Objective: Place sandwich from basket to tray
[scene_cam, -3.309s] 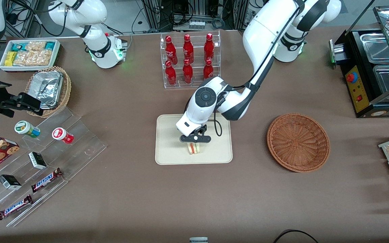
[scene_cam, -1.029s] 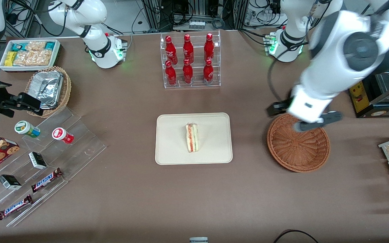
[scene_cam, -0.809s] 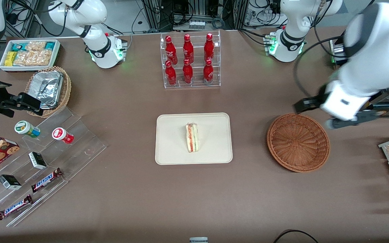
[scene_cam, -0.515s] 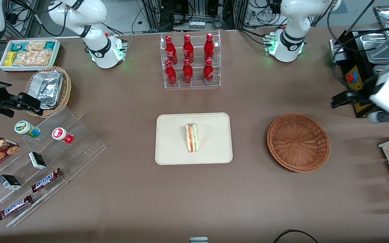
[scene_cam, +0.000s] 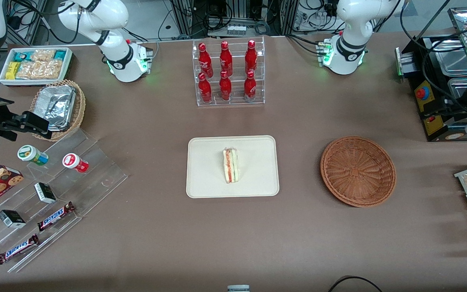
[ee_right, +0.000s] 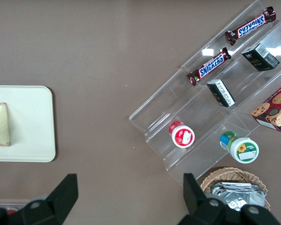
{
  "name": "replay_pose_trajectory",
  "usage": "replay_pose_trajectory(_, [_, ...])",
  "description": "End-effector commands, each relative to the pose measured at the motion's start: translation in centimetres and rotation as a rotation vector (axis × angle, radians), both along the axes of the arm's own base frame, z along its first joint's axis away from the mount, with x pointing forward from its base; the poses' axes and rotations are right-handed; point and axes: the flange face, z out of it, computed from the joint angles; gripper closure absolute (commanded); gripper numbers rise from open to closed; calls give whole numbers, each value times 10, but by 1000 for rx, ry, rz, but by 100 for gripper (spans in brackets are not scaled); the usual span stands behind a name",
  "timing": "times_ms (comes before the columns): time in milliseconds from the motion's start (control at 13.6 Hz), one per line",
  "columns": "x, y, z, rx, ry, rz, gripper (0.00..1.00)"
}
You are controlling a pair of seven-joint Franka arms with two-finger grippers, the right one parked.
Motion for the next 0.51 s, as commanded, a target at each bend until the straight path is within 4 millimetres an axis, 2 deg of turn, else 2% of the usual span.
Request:
replay_pose_trajectory(0, [-28, -12, 12, 34, -39, -30, 1])
replay_pose_trajectory(147, [-24, -12, 24, 34, -60, -16, 1])
replay_pose_trajectory(294, [-10, -24, 26, 38, -67, 7, 1])
replay_pose_trajectory(441, [-1, -25, 26, 43, -71, 14, 1])
